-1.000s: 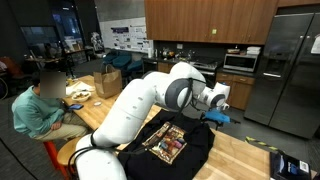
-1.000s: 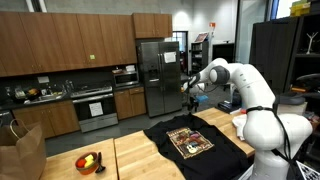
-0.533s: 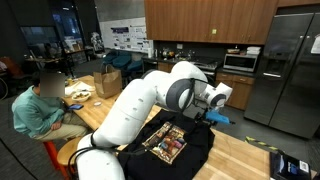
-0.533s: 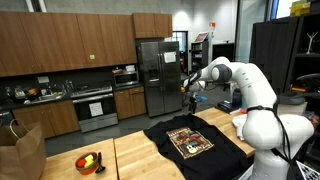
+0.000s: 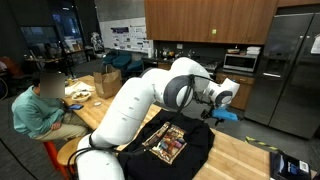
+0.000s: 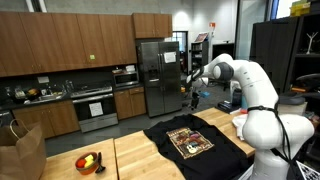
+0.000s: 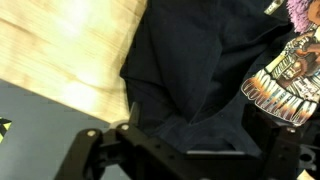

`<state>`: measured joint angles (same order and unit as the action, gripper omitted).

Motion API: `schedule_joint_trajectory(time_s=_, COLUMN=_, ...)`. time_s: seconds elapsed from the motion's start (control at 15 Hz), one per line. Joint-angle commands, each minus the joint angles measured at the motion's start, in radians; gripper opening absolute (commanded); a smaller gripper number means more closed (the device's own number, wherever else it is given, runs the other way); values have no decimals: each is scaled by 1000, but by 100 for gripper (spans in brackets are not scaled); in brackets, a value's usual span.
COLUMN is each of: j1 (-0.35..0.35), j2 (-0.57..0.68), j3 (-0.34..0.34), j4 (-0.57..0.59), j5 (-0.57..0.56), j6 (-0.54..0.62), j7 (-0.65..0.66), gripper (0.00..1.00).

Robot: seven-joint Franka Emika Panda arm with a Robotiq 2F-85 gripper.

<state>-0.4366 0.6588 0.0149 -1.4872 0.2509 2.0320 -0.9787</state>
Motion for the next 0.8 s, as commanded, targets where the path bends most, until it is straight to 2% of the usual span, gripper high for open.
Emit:
schedule_joint_trajectory(time_s=0.0, j1=-14, j2=13, j3=-12, j4=5, j5=43, j6=18, j7=-6, gripper=100)
schedule_joint_trajectory(time_s=0.73, j1=-39, j2=121, j3=-11, j4=60, j5=61, j6=90, j7=6, gripper=100)
